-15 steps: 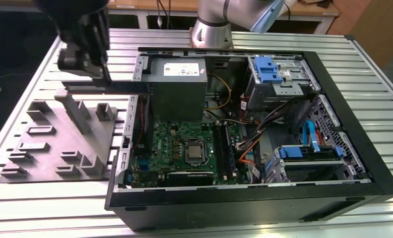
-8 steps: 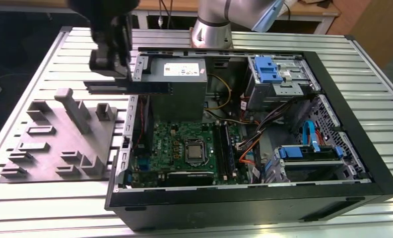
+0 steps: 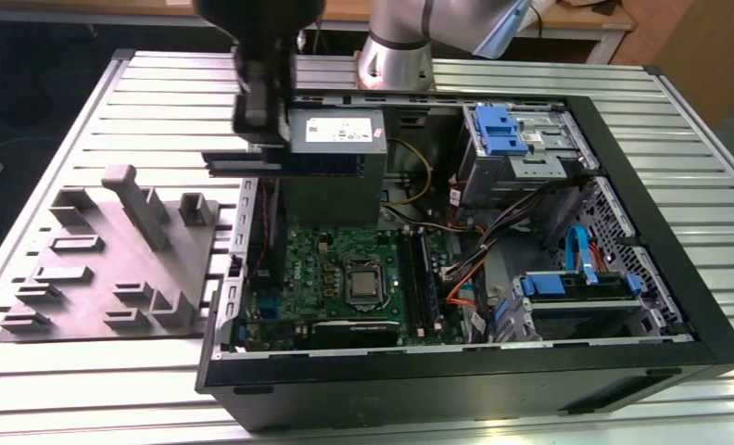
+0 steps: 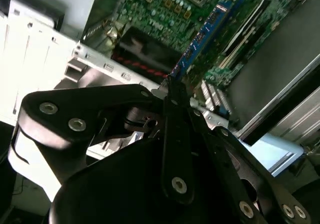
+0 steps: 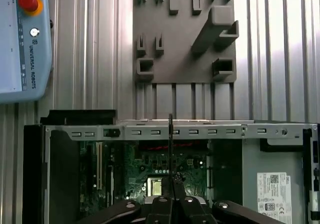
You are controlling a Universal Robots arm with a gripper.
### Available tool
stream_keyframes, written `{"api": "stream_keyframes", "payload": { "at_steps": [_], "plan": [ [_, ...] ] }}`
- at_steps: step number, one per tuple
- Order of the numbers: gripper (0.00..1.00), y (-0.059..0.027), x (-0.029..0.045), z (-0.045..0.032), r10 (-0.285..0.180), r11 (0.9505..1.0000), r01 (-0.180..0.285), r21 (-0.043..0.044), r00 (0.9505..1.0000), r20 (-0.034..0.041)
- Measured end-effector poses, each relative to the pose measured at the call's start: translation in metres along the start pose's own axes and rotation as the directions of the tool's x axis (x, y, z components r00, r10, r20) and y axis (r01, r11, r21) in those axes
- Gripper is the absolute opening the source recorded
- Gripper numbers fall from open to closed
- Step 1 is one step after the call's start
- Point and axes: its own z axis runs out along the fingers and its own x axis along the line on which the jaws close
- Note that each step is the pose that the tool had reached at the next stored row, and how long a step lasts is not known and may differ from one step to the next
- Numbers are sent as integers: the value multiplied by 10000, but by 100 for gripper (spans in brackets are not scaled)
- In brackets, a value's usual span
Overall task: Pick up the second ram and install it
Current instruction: 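Pick up the second ram and move it above second insertion slot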
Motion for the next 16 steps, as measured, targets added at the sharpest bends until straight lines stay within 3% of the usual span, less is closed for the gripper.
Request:
{"api": "stream_keyframes", "payload": {
  "at_steps": [13,16],
  "plan": [
    [11,-593,-12,-17,1,10000,-1,-25,10000,0],
    [11,-697,-15,-20,1,10000,-1,-27,10000,0]
  ]
}}
